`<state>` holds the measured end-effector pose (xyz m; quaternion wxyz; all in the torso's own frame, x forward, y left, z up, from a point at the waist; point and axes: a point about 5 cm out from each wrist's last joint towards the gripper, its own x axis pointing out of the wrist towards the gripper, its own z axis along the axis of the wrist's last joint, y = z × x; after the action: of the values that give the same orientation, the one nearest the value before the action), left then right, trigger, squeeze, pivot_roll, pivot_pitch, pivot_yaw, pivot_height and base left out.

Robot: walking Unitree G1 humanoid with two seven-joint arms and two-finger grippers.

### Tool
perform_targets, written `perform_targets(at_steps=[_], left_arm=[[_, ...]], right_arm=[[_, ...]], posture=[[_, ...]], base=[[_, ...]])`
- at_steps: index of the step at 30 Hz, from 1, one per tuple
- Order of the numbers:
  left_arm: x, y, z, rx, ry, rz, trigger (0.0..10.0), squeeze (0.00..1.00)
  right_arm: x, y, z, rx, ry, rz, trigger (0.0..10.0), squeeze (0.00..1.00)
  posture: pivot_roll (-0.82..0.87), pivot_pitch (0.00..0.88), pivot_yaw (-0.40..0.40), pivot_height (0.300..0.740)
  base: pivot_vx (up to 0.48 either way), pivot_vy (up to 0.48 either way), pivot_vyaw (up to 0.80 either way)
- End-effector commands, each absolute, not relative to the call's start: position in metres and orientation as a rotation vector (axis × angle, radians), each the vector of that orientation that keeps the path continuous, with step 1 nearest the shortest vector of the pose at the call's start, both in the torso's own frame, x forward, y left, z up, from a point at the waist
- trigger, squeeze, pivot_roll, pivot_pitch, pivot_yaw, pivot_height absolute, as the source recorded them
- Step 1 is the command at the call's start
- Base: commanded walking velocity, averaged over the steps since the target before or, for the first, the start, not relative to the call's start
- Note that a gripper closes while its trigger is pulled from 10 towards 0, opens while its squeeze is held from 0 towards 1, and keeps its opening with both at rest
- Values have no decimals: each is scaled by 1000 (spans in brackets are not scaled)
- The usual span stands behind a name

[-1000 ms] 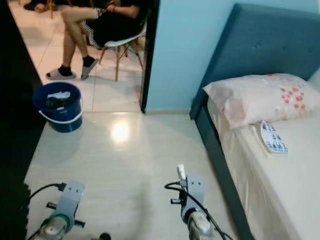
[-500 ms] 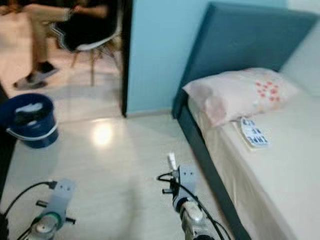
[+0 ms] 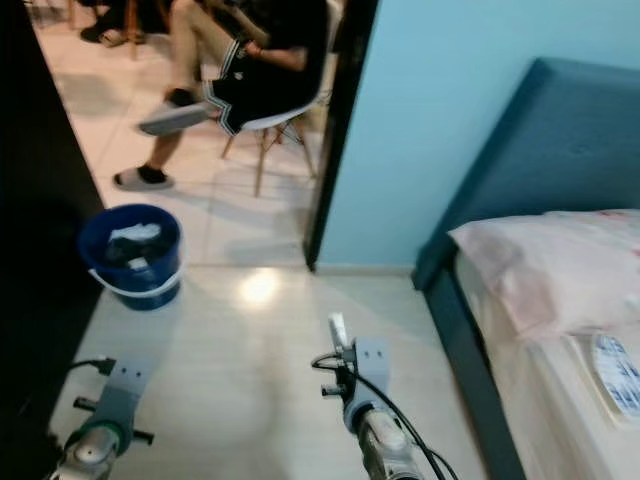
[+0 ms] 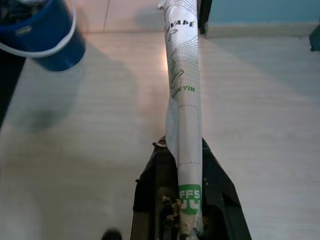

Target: Clean up the room

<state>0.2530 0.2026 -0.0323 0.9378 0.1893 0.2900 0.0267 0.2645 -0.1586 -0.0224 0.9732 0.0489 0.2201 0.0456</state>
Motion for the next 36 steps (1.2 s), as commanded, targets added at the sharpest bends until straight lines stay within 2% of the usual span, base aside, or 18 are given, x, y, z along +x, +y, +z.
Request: perform_targets(at_steps=[1, 11, 14, 19, 21, 22, 24, 25, 26, 30, 36], left_arm=[[247, 201, -38, 392, 618, 44, 10000, 0], [255, 201, -30, 427, 563, 38, 10000, 0], [270, 195, -16, 504, 472, -64, 10000, 0], [284, 182, -4, 502, 406, -189, 10000, 0], [294, 166, 8, 505, 344, -328, 10000, 0], [294, 166, 8, 505, 344, -328, 10000, 0], [302, 149, 21, 506, 285, -480, 10000, 0], [302, 149, 21, 506, 285, -480, 10000, 0], [306, 144, 26, 514, 269, -537, 10000, 0], [314, 139, 36, 543, 250, -612, 10000, 0], [320, 138, 40, 553, 254, -610, 10000, 0]], right_arm=[[264, -157, -22, 108, 436, 99, 10000, 0], [275, -158, -13, 152, 394, 67, 10000, 0], [276, -168, -12, 168, 391, -11, 10000, 0], [276, -174, -12, 180, 388, -57, 10000, 0], [274, -180, -12, 168, 389, -107, 10000, 0], [274, -180, -12, 168, 389, -107, 10000, 0], [268, -195, -16, 146, 411, -245, 10000, 0], [268, -195, -16, 146, 411, -245, 10000, 0], [263, -205, -18, 167, 417, -342, 10000, 0], [251, -222, -23, 198, 424, -497, 10000, 0], [247, -233, -23, 178, 420, -529, 10000, 0]], posture=[[88, 40, -54, 719], [90, 44, -52, 719], [91, 51, -53, 719], [93, 56, -47, 719], [98, 67, -21, 719], [98, 67, -21, 719], [99, 69, 2, 719], [99, 69, 2, 719], [95, 68, 20, 719], [82, 69, 37, 719], [66, 71, 39, 719]], base=[[458, 0, 763], [458, 0, 671], [458, 0, 0], [458, 0, 0], [458, 0, 0], [458, 0, 0], [458, 0, 0], [458, 0, 0], [458, 0, 0], [458, 0, -647], [458, 0, -800]])
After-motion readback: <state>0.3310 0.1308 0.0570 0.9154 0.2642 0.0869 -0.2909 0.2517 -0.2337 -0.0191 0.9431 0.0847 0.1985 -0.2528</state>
